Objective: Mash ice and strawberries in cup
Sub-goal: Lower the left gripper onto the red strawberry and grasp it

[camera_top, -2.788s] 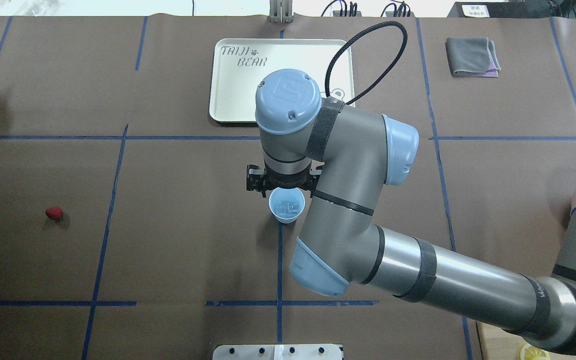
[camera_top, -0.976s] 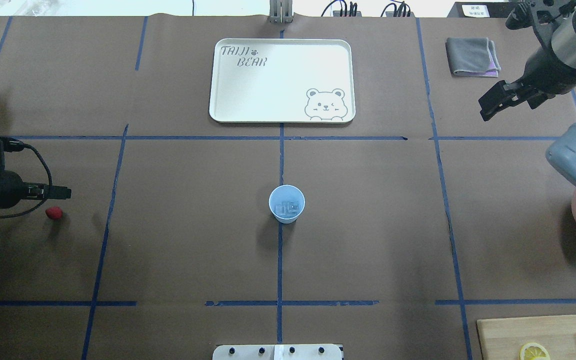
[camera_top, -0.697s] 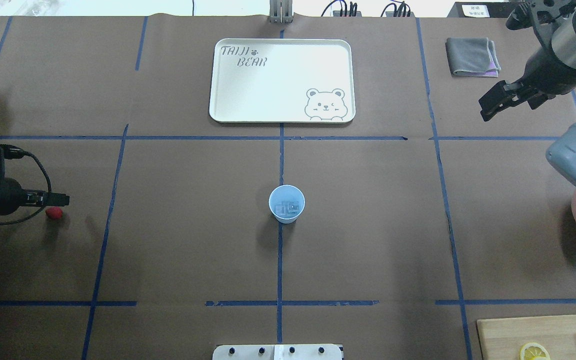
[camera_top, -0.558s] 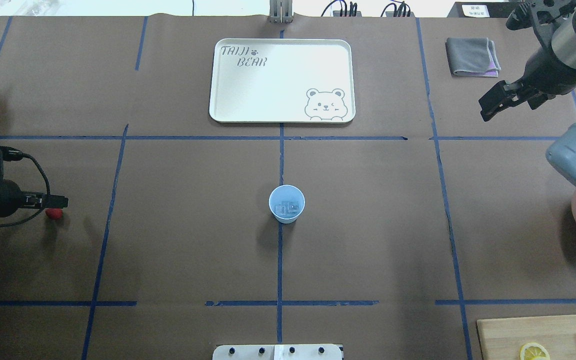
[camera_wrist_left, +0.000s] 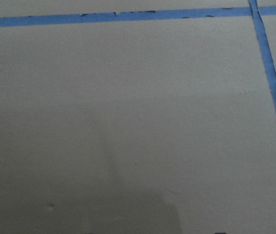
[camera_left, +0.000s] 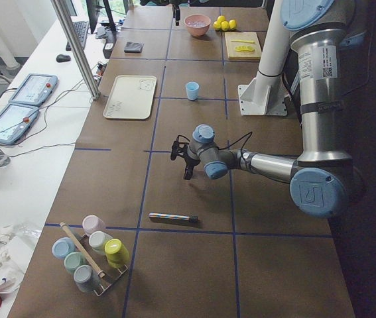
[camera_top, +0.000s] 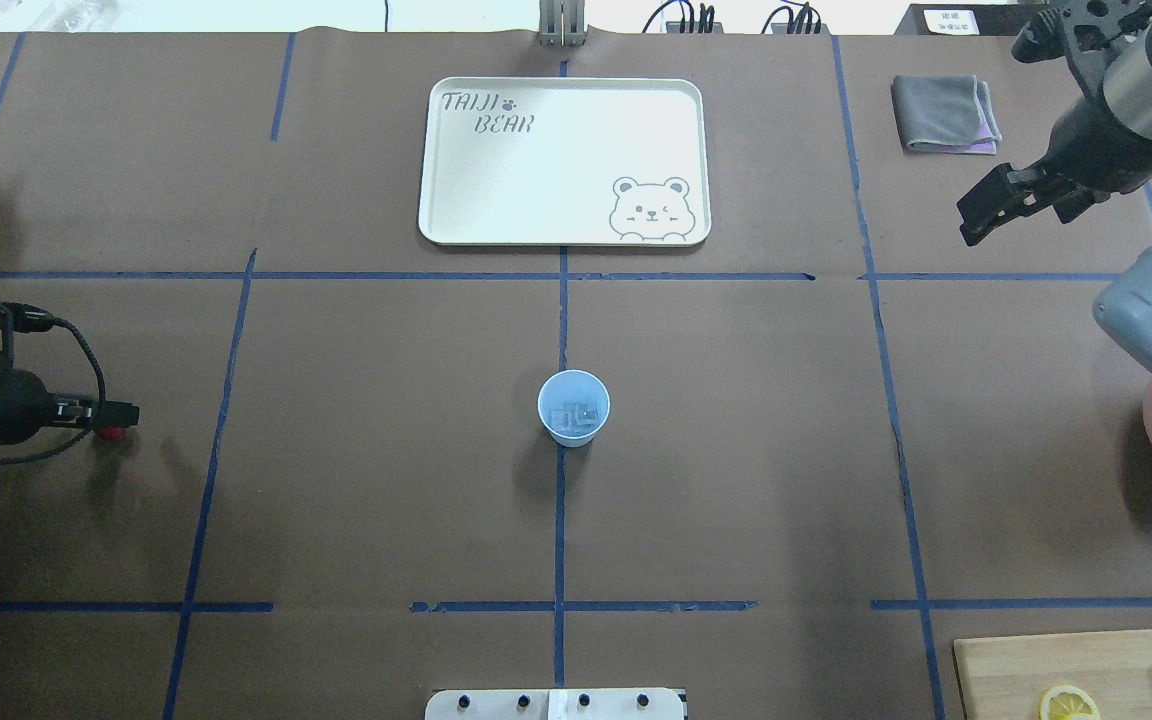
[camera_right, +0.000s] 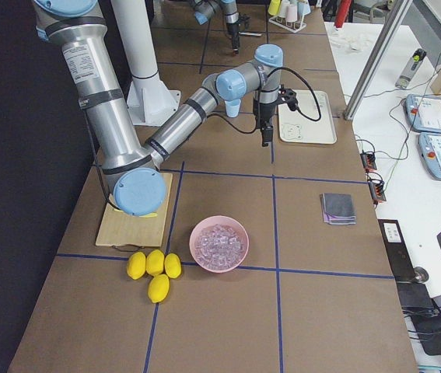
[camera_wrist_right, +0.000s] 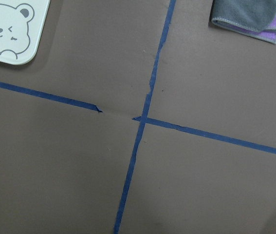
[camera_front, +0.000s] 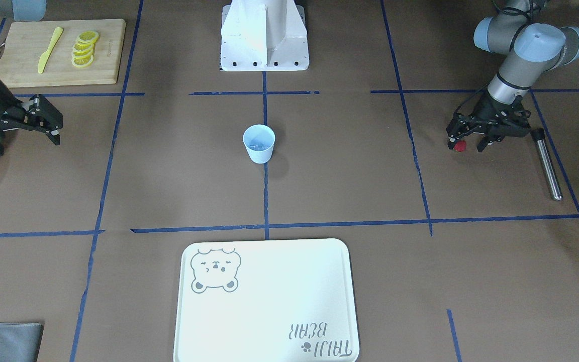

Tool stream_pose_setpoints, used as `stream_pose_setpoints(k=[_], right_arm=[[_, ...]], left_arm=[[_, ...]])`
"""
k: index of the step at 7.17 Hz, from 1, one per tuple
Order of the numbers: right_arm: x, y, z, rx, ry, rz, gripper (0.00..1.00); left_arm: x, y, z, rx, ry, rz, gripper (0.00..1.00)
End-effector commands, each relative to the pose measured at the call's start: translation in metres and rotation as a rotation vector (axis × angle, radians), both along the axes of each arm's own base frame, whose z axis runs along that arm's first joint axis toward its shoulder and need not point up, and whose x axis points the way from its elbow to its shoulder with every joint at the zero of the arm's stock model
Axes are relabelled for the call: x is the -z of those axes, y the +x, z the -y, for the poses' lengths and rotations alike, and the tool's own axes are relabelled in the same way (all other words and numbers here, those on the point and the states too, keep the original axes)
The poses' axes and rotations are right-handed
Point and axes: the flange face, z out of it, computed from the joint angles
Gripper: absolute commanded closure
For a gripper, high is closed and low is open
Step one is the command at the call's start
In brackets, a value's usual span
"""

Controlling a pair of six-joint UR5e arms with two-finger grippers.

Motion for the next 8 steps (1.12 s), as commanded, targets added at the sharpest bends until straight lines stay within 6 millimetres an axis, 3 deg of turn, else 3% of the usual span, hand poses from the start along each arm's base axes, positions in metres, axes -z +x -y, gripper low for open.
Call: stream_pose_setpoints(k=[1, 3, 8], right_arm=[[-0.0013, -0.0004, -0.0010, 0.002, -0.003, 0.001, 0.01], [-0.0013, -0.0004, -0.0010, 0.002, -0.004, 0.001, 0.01], [-0.0013, 0.0003, -0.0007, -0.001, -0.006, 0.001, 0.01]], left_arm=[[0.0018, 0.0018, -0.0016, -0.007, 0.003, -0.004, 0.24], [0.0011, 0.0013, -0.0020, -0.007, 0.002, -0.003, 0.32], [0.0000, 0.0007, -0.0014, -0.005, 0.001, 0.000, 0.33]])
